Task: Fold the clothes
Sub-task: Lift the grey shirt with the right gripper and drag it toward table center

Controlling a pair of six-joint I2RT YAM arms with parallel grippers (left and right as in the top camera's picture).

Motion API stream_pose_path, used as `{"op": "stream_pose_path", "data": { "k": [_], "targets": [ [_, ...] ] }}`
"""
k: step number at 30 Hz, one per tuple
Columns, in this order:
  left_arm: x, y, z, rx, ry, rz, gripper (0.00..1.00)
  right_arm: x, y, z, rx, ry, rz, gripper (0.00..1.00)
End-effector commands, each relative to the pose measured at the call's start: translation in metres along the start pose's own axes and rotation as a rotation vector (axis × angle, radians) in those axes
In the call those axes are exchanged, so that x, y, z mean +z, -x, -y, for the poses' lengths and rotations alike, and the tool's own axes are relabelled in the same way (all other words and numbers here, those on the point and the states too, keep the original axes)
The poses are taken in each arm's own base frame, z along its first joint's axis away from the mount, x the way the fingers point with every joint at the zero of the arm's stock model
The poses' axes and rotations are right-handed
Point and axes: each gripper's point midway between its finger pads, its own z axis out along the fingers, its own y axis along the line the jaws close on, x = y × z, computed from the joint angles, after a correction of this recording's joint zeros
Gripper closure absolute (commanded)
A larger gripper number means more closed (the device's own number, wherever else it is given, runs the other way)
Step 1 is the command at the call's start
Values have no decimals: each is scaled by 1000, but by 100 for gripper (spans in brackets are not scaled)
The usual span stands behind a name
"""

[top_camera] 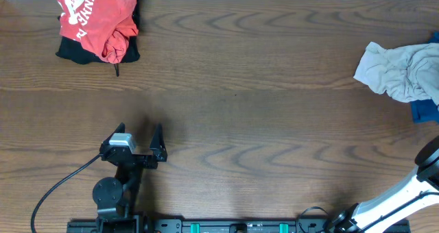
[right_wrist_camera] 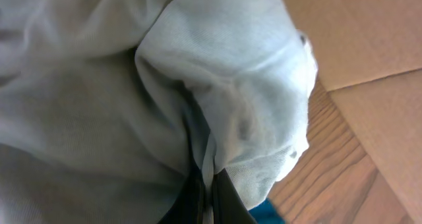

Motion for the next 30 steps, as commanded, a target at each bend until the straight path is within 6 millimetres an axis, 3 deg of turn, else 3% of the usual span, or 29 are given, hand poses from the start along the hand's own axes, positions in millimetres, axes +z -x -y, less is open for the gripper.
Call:
{"op": "stream_pose_path", "data": {
  "k": [1, 4, 7, 10, 14, 21, 26, 30],
  "targets": [
    [1, -15, -1, 7, -4, -45, 2, -10, 4, -1, 26, -8, 8, 99],
    [1, -15, -1, 7, -4, -45, 2, -38, 27, -11, 107, 44, 81, 99],
    [1, -15, -1, 7, -4, -45, 2, -81, 59, -40, 170, 219, 189, 99],
    [1, -15, -1, 7, -4, -45, 2, -144, 92, -75, 182, 428, 319, 99],
    [1, -15, -1, 7, -4, -45, 2, -230, 116, -109, 161, 556, 454, 99],
    [1, -15, -1, 7, -4, -45, 2, -372, 114, -177, 16, 749, 649, 99],
    [1, -15, -1, 7, -4, -45, 2, -447, 93, -213, -67, 882, 730, 98],
    [1, -15, -1, 7, -4, -45, 2, -486, 72, -235, -90, 991, 724, 98]
  ]
}}
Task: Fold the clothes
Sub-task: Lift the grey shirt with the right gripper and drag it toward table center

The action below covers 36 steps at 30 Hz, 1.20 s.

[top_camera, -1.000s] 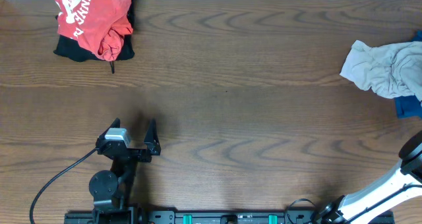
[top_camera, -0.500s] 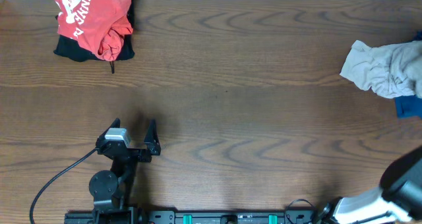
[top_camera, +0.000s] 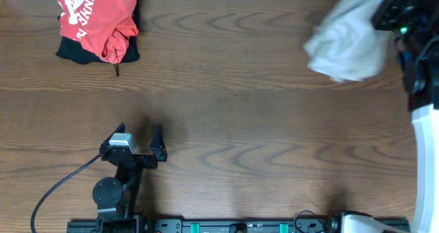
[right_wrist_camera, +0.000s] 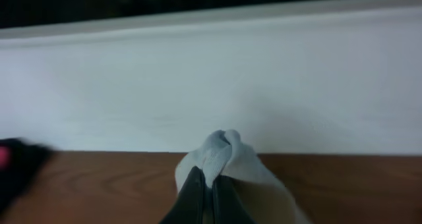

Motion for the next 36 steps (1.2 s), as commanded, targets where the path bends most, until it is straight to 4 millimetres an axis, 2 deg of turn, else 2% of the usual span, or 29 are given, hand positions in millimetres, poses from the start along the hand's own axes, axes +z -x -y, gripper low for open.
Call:
{"op": "stream_pose_path", "data": {
  "k": [1, 7, 11, 14, 16, 19, 21, 25, 30, 33, 36],
  "targets": [
    [1, -15, -1, 7, -4, -45, 2, -16, 10, -42, 36, 104, 26, 98],
    [1, -15, -1, 7, -4, -45, 2, -23, 0, -107, 46, 322, -19, 99],
    [1, -15, -1, 7, -4, -45, 2, -30, -9, -139, 68, 424, -58, 99],
    [1, -15, -1, 7, -4, -45, 2, -34, -12, -156, 79, 475, -74, 98],
    [1, -15, -1, 7, -4, -45, 2, -35, -14, -160, 78, 484, -80, 97],
    [1, -15, -1, 7, -4, -45, 2, -34, -18, -157, 82, 464, -98, 95],
    [1, -15, -1, 7, -5, -45, 2, -29, -25, -147, 88, 402, -121, 95],
    [1, -15, -1, 7, -4, -45, 2, -15, -46, -113, 90, 201, -180, 95],
    [1, -15, -1, 7, -4, -45, 2, -2, -77, -85, 79, 40, -280, 92],
    [1, -15, -1, 7, -5, -45, 2, 5, -98, -62, 58, -85, -343, 87],
    [1, -15, -1, 7, -4, -45, 2, 7, -115, -44, 32, -189, -400, 73]
  ]
}}
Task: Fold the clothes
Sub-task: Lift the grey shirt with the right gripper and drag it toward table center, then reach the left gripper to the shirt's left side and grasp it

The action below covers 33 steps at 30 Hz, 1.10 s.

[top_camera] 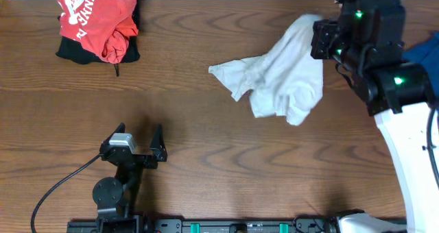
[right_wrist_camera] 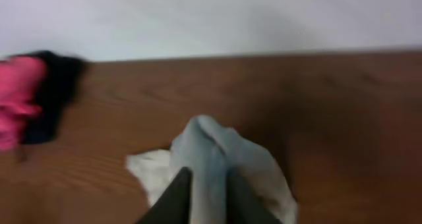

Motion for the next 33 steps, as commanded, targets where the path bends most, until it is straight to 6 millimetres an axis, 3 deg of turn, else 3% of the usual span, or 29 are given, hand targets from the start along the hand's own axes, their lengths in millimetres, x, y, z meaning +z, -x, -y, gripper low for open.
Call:
{"op": "stream_pose_path", "data": {
  "k": [1, 6, 11, 17, 21, 24, 28, 33],
  "targets": [
    [1, -16, -1, 7, -4, -45, 2, 8, -5, 29, -6, -176, -15, 68],
    [1, -16, -1, 7, -5, -45, 2, 10, -17, 34, -12, -199, -63, 57],
    [1, -16, 6, -6, -45, -50, 2, 13, -32, 7, -94, -28, -140, 43],
    [-8, -20, 53, -113, -316, -96, 2, 15, -58, 6, -107, -4, -251, 32],
    [-24, -23, 87, -112, -530, -138, 2, 21, -68, 7, -105, -8, -290, 18],
    [-26, -22, 90, -106, -555, -132, 2, 25, -72, 9, -105, -13, -312, 9],
    [-35, 1, 105, -44, -649, -41, 2, 28, -79, 11, -106, -24, -341, 1],
    [-41, 30, 112, -52, -667, -7, 2, 30, -77, 13, -104, -29, -333, 1]
  ]
}}
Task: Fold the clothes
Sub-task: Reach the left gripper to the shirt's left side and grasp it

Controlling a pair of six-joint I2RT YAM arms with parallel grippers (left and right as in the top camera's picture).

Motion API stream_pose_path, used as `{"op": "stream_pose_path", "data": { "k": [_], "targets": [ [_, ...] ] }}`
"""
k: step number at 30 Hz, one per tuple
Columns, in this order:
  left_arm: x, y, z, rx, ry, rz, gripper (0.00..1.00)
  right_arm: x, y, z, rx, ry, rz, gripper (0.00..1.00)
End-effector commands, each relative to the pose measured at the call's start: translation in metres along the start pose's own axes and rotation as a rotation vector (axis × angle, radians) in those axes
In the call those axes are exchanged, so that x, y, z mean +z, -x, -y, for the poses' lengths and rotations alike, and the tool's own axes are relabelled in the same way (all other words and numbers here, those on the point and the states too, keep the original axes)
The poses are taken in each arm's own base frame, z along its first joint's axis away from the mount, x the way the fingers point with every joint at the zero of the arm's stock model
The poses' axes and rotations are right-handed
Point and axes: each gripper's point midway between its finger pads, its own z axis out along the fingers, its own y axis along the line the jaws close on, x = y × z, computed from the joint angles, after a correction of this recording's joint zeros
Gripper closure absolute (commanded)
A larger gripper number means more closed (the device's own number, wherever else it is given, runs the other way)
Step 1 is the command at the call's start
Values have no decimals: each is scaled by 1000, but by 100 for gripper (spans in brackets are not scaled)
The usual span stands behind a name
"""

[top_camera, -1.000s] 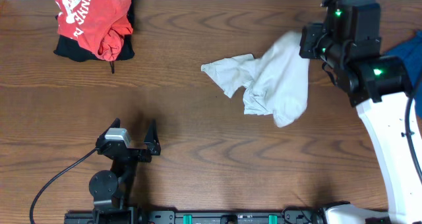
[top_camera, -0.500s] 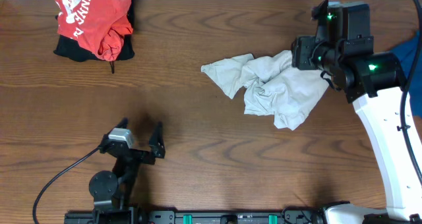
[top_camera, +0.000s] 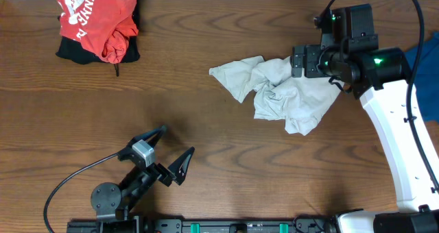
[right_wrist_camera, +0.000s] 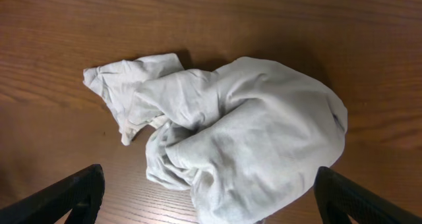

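Note:
A pale grey garment (top_camera: 278,92) lies crumpled on the wooden table right of centre, one corner pointing left; it fills the right wrist view (right_wrist_camera: 244,138). My right gripper (top_camera: 302,62) hovers over its right part, open wide, with a black fingertip (right_wrist_camera: 72,197) at each bottom corner of the wrist view and nothing between them (right_wrist_camera: 214,207). My left gripper (top_camera: 170,149) is open near the front left, well away from the garment.
A red garment on a black one (top_camera: 96,24) sits bunched at the back left corner. A blue cloth (top_camera: 426,62) shows at the right edge. The left arm's cable (top_camera: 75,178) loops along the front left.
My right gripper has opened and let go of the grey garment, which now lies bunched on the table. The left arm has swung, its gripper now angled to the right.
My right gripper was shut on the grey garment at the far right, beside the blue cloth. Then it held it up at the back right corner. Then the garment trailed toward the table's middle, still gripped. Now it lies released right of centre.

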Motion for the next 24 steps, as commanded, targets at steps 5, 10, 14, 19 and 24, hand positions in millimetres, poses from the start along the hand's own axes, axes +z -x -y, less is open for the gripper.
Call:
{"op": "stream_pose_path", "data": {
  "k": [5, 10, 14, 19, 24],
  "targets": [
    [9, 45, 20, -78, -73, -80, 2, 1, 6, 3, 5, -2, 23, 1],
    [26, 81, 51, -96, -357, -187, 2, 1, 4, 3, 8, -2, 15, 1],
    [41, 100, 48, -44, -464, -157, 2, 1, -5, 5, 8, -10, -24, 1],
    [62, 132, 34, -140, -444, -144, 2, 1, -11, 17, 8, -81, -42, 1],
    [77, 151, 12, -202, -303, -158, 2, 0, -10, 24, 8, -119, -36, 1]
  ]
}}
